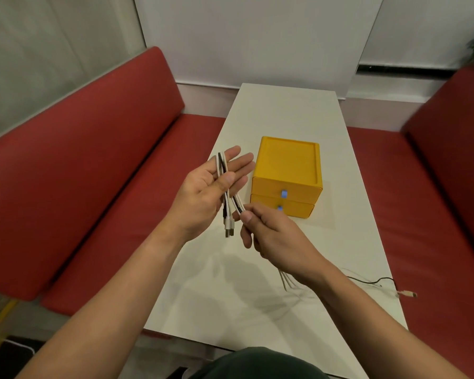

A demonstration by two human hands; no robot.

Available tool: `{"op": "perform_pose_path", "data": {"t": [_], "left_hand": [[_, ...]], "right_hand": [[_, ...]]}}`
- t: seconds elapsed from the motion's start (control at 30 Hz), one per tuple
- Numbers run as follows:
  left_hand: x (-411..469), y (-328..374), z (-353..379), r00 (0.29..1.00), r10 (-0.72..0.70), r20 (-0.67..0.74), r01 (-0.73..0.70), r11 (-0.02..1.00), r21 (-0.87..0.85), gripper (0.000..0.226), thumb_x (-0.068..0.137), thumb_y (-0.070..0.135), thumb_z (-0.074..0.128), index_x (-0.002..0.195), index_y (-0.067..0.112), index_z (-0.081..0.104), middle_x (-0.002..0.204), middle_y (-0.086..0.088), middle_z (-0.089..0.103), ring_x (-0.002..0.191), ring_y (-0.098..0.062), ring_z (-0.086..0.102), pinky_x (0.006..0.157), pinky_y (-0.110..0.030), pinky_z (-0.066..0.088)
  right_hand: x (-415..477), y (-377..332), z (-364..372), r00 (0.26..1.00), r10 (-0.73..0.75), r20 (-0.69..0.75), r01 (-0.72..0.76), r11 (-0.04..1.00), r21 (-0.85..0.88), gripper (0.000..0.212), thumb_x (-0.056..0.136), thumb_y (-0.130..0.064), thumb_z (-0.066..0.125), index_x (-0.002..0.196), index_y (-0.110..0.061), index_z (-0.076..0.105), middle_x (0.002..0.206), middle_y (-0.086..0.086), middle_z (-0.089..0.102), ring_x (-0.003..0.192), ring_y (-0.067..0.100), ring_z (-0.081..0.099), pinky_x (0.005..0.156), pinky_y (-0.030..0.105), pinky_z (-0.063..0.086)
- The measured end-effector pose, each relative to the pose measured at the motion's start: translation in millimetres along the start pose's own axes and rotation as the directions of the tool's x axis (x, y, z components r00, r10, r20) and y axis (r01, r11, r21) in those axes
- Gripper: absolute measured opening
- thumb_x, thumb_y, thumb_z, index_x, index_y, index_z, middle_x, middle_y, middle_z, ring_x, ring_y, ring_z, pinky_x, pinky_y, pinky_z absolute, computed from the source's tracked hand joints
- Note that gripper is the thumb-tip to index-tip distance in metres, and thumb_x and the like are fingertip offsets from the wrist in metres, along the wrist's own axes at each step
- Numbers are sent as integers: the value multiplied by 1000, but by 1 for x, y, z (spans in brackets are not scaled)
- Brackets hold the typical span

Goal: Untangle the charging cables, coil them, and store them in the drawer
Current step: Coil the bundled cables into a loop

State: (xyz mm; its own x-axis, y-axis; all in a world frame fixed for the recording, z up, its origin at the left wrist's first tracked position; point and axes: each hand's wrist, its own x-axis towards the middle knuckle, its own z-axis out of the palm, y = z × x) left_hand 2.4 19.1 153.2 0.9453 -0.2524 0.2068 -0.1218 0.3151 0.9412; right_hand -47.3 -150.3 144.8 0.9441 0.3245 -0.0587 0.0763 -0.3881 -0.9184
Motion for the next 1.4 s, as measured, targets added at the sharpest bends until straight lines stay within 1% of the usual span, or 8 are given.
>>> {"op": "perform_pose_path", "data": {"t": [0.3, 0.5, 0.7, 0.8, 0.9, 1.03, 1.2, 1.4], "left_hand": [[-4, 0, 5, 1000, 23, -15, -17, 961, 278, 44, 110, 3, 40, 154, 7, 39, 133, -9, 69, 127, -18, 65, 109, -31, 50], [-4, -3, 2, 997, 42, 72, -74, 849, 524, 46, 110, 13, 44, 156, 13, 39, 125, -4, 73, 118, -11, 69, 104, -31, 54], [-9, -5, 0, 985, -2, 174, -131, 649, 750, 40, 109, 29, 45, 149, 27, 52, 122, -1, 75, 87, -8, 72, 83, -28, 56], [-13, -4, 3, 985, -61, 164, -74, 702, 709, 43, 109, 33, 44, 152, 30, 46, 115, 19, 74, 86, -7, 73, 81, -25, 57], [-17, -6, 6, 980, -111, 167, -10, 806, 592, 35, 111, 21, 42, 143, 30, 52, 83, -3, 76, 72, -13, 72, 70, -30, 57], [-23, -10, 10, 971, -173, 164, 82, 887, 454, 36, 111, 22, 42, 90, 33, 69, 73, -12, 71, 56, -24, 63, 57, -31, 49], [-29, -15, 13, 961, -202, 191, 133, 938, 321, 37, 107, 28, 38, 82, 11, 59, 61, -10, 61, 46, -20, 48, 50, -24, 39], [-32, -21, 15, 938, -211, 276, 112, 936, 334, 44, 108, 34, 34, 89, 11, 67, 57, 1, 52, 74, -39, 57, 59, -46, 37]], "right_hand": [[-29, -20, -8, 981, 162, 106, -164, 986, 5, 26, 109, -30, 45, 108, -18, 68, 64, -16, 59, 58, 2, 47, 63, 33, 38], [-44, -52, -20, 981, 142, 133, -107, 965, -238, 25, 106, -43, 47, 110, -28, 67, 100, 0, 70, 92, 16, 64, 87, 42, 52], [-34, -67, -46, 988, 101, 117, -74, 974, -216, 23, 106, -33, 54, 94, -25, 71, 57, -29, 57, 55, -8, 52, 55, 13, 36], [-26, -68, -62, 986, 124, 114, -108, 985, -134, 28, 106, -29, 55, 94, -15, 75, 50, -25, 53, 48, -6, 48, 57, 16, 32], [-22, -77, -73, 981, 115, 156, -74, 966, -247, 29, 106, -26, 55, 88, -15, 75, 54, -25, 58, 53, -8, 53, 54, 10, 37], [-7, -81, -76, 990, 70, 119, 7, 838, -546, 27, 104, -39, 57, 81, -30, 70, 60, -26, 60, 60, -6, 55, 56, 21, 36], [9, -88, -86, 990, 89, 112, 1, 779, -627, 27, 102, -44, 59, 85, -30, 76, 58, -30, 61, 60, -9, 55, 50, 15, 33], [19, -85, -91, 983, 150, 101, -71, 834, -548, 36, 101, -41, 62, 73, -21, 74, 71, -16, 66, 79, 2, 58, 68, 26, 40]]}}
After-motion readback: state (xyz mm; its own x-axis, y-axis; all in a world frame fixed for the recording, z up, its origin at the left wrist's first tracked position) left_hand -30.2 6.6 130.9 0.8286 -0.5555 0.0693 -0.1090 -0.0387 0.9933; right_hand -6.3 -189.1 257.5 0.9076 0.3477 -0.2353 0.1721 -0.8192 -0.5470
